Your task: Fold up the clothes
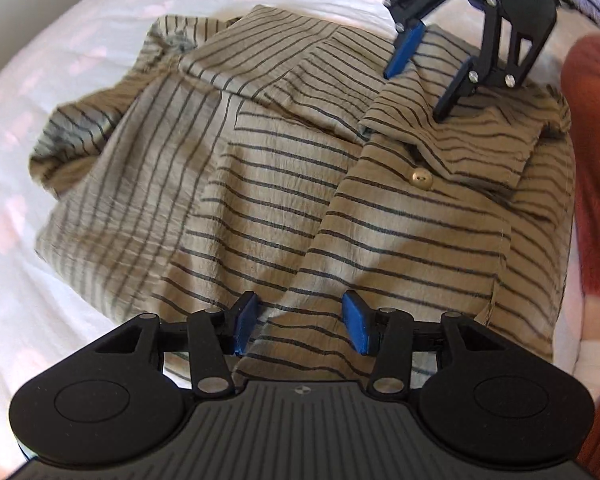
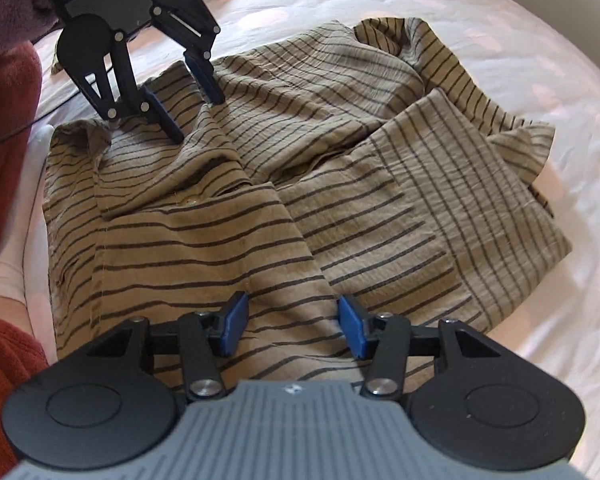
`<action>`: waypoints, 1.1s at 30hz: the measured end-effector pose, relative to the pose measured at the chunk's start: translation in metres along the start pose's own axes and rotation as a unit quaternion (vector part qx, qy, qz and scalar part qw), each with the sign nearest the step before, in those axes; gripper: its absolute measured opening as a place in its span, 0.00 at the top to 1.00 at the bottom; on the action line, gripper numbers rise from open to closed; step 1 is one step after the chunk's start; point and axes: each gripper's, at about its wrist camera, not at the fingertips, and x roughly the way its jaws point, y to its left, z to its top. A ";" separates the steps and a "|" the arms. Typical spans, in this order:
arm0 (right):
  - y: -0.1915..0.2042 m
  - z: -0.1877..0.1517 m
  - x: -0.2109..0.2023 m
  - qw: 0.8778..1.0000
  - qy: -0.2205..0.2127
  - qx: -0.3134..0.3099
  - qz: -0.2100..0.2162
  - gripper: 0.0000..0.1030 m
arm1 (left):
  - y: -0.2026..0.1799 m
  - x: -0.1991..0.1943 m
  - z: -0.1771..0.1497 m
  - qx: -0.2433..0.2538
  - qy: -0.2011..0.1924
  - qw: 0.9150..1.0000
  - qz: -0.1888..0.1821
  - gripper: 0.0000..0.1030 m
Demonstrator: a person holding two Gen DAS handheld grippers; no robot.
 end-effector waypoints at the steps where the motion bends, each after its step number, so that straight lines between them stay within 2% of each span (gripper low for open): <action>1: 0.003 0.000 -0.001 1.000 -0.002 -0.005 -0.002 0.57 | 0.000 -0.001 -0.001 -0.006 -0.004 1.000 -0.003 0.59; 3: 0.009 -0.001 -0.004 1.000 -0.004 -0.018 -0.008 0.68 | -0.002 -0.004 -0.004 -0.010 -0.011 1.000 -0.002 0.74; 6: 0.024 -0.002 -0.014 0.998 -0.009 -0.042 -0.037 0.84 | -0.015 -0.012 -0.008 0.001 -0.021 0.999 0.026 0.89; 9: 0.038 -0.003 -0.027 0.996 -0.021 -0.059 -0.065 0.91 | -0.030 -0.018 -0.012 0.005 -0.024 0.998 0.051 0.95; 15: 0.065 -0.002 -0.051 0.989 -0.043 -0.083 -0.118 0.93 | -0.050 -0.040 -0.013 0.006 -0.046 0.993 0.105 0.97; 23: 0.078 0.012 -0.090 0.981 -0.065 -0.097 -0.153 0.93 | -0.060 -0.087 0.002 0.032 -0.071 0.987 0.142 0.98; 28: 0.059 0.026 -0.090 0.979 -0.068 -0.093 -0.168 0.93 | -0.045 -0.088 0.015 0.034 -0.073 0.985 0.155 0.98; 33: 0.028 0.032 -0.060 0.983 -0.056 -0.061 -0.166 0.93 | -0.018 -0.063 0.026 0.011 -0.061 0.987 0.146 0.98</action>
